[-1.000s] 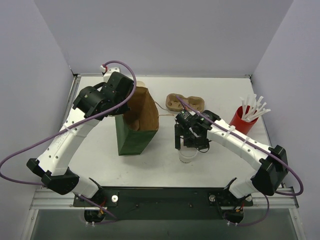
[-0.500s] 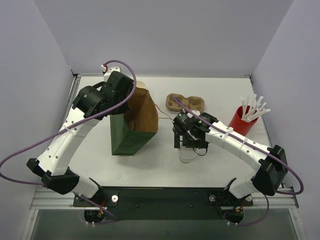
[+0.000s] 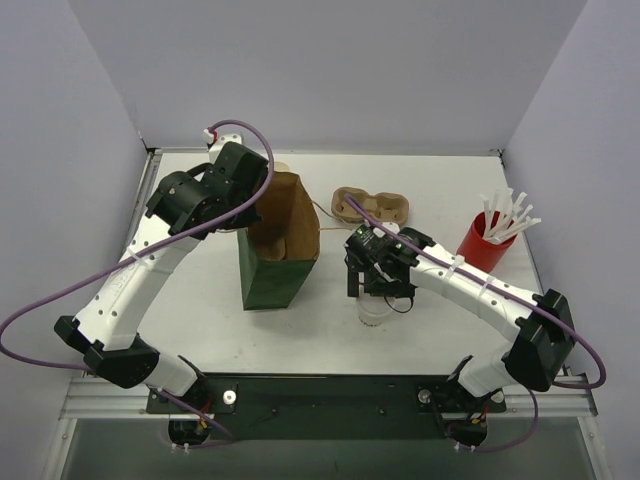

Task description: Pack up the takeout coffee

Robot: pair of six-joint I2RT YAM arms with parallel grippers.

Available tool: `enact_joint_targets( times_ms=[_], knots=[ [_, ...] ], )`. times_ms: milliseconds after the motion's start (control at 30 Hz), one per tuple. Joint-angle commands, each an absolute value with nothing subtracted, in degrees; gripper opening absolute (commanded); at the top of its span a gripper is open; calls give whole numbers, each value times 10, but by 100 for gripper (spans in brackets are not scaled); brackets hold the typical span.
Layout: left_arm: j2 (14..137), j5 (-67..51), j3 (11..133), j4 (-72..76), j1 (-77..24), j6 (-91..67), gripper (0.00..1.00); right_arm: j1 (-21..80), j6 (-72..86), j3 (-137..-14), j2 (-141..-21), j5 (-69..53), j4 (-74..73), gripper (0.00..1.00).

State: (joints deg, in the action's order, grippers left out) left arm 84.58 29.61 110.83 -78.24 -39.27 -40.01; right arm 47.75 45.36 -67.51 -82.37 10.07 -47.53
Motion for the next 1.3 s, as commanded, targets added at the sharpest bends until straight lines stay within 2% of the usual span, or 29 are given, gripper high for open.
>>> enact_joint_targets(
  times_ms=[0,500,767,1167,1267],
  knots=[
    [846,295,1129,-771,-389,-396,0,483,460,-667,-817,112,-485,87],
    [847,290,1123,-769,-389,-396,0,486,469,-639,-799,116,-470,74],
    [848,289,1123,-769,-389,-396,0,490,473,-637,-795,127,-470,72],
    [853,291,1131,-773,-389,-386,0,482,464,-711,-790,127,-527,51],
    [859,295,1140,-779,-389,-377,0,470,458,-741,-783,113,-547,49]
  ],
)
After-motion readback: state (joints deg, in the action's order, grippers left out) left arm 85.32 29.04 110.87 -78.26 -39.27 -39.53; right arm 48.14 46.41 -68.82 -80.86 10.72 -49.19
